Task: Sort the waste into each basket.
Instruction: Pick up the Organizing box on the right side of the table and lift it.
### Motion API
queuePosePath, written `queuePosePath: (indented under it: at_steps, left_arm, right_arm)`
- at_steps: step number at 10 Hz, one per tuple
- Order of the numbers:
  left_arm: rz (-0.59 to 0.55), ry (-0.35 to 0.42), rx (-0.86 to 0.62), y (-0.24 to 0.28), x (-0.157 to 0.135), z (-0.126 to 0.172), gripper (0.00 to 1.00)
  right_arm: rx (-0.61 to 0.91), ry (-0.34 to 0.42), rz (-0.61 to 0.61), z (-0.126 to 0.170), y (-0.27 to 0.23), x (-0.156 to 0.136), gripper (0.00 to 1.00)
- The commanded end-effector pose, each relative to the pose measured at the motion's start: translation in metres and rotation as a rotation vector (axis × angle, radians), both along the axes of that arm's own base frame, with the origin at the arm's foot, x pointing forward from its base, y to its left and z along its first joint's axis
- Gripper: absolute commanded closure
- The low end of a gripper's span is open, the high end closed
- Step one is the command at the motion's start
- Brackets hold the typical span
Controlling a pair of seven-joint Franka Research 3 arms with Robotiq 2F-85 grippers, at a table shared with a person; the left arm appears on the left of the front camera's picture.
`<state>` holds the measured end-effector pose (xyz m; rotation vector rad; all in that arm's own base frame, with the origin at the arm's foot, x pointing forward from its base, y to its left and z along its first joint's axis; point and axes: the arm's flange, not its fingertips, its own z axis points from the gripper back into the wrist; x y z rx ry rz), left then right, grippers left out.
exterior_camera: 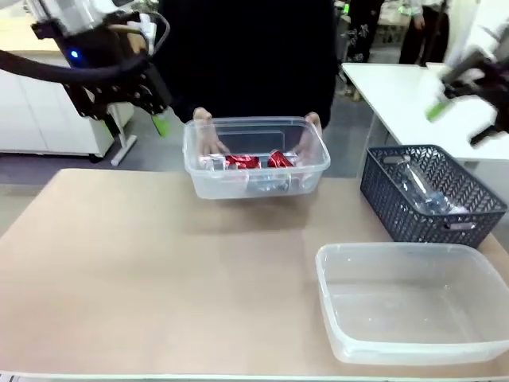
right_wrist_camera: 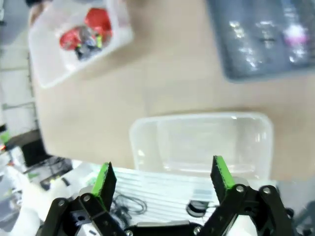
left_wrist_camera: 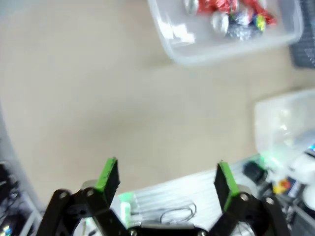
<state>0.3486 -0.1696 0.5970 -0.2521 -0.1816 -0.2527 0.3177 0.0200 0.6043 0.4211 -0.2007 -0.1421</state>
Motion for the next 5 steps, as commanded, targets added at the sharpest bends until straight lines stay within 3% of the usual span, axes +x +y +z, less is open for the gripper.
queuePosePath:
  at_steps: [1, 2, 3, 4, 5]
  left_arm:
    - [-0.101, -0.014, -0.051, 0.0, -0.032, -0.012, 0.0]
    - [0.0, 0.0, 0.0, 0.0, 0.0, 0.0, 0.0]
    - [0.0, 0.0, 0.0, 0.0, 0.0, 0.0, 0.0]
    - [0.0, 0.0, 0.0, 0.0, 0.0, 0.0, 0.0]
    - [-0.029, -0.008, -0.014, 0.001, -0.022, -0.001, 0.0]
  right_arm:
    - [-0.164, -0.036, -0.017, -0.022, -0.014, -0.009, 0.0]
    - [-0.2, -0.048, -0.048, -0.03, -0.017, -0.011, 0.0]
    - [-0.068, -0.009, -0.02, -0.008, -0.016, -0.013, 0.0]
    - [-0.068, -0.009, -0.02, -0.008, -0.016, -0.013, 0.0]
    - [-0.134, -0.013, -0.042, -0.019, -0.024, -0.017, 0.0]
